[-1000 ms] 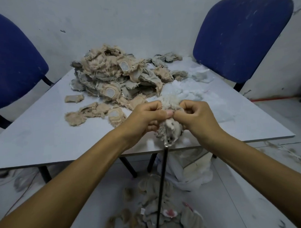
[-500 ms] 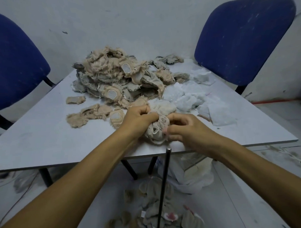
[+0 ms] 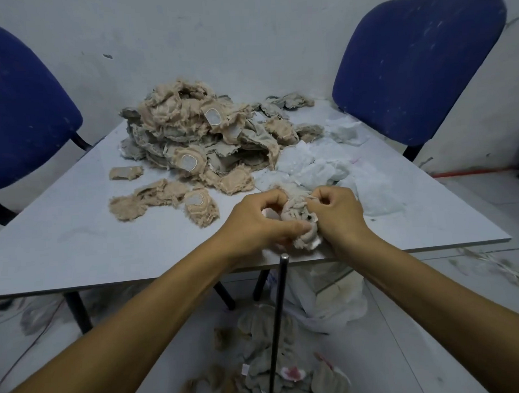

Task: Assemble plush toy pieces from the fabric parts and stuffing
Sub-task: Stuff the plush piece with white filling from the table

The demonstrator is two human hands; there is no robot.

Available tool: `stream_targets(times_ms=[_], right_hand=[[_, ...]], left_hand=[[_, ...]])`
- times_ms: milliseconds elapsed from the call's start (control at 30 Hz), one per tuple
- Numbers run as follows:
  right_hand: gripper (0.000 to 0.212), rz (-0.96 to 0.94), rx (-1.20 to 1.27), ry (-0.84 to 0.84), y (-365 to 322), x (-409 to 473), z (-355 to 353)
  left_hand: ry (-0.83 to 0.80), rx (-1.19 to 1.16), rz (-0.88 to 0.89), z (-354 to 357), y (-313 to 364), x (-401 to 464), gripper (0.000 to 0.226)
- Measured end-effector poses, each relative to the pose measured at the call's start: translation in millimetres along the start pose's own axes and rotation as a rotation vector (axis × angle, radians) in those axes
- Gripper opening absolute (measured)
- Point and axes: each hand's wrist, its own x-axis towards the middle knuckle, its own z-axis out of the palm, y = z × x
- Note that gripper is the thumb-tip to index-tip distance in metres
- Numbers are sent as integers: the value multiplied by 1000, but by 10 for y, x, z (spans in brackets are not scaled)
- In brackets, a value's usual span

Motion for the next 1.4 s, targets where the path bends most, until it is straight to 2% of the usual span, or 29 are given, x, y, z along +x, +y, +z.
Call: stream_targets(times_ms=[67, 133, 167, 233, 367, 467, 533, 633, 667, 733, 800, 900, 933, 967, 1000, 1033, 1100, 1167, 1233, 1300, 1400], right_hand=[[43, 88, 212, -190, -36, 7, -42], [25, 227, 526, -439, -94, -1, -124], [17, 259, 607, -515, -104, -15, -164], [19, 176, 496, -562, -82, -40, -186], [21, 10, 193, -321, -66, -109, -127], [28, -27, 60, -125, -46, -120, -51], [29, -41, 6, -72, -51, -134, -15], [28, -50, -62, -11, -41, -120, -6], [27, -40, -60, 11, -38, -108, -5], [24, -6, -40, 5, -44, -88, 13], [24, 54, 25, -85, -61, -75, 25], [25, 125, 237, -347, -109, -94, -81], [18, 146, 322, -452, -114, -106, -127], [11, 157, 373, -533, -123, -130, -165], [16, 127, 345, -566, -107, -141, -187], [21, 89, 278, -562, -105, -166, -195], [28, 27, 176, -446, -96, -207, -173], [34, -5, 159, -323, -96, -236, -142], [31, -49, 121, -230, -100, -262, -98], [31, -101, 53, -149, -70, -262, -63], [31, -152, -32, -38, -42, -256, -24]], left_hand=[[61, -140, -40, -24, 5, 31, 21], [166, -259, -100, -58, -16, 88, 34], [214, -295, -126, -64, -20, 114, 38], [278, -317, -163, -50, -40, 152, 39], [348, -224, -162, 34, -60, 189, 35], [217, -271, -156, 8, -56, 148, 31], [134, -281, -131, -19, -60, 82, 29], [96, -131, -52, -36, -74, -27, 12], [68, -71, -28, -37, -70, -63, 13], [40, -23, -8, -20, -72, -114, 18], [92, -57, -15, -3, -56, -131, 18], [202, -160, -67, -19, -14, -79, 18], [239, -182, -91, -32, -10, -45, 19], [283, -179, -109, -34, -7, -15, 20], [331, -148, -116, -20, -11, 14, 22], [375, -106, -119, 5, -19, 43, 25], [391, -59, -140, 35, -30, 82, 28], [286, -93, -162, 3, -14, 87, 25], [195, -179, -173, -55, -2, 56, 21], [154, -257, -172, -78, -2, 24, 27], [130, -193, -139, -83, 12, -28, 26]])
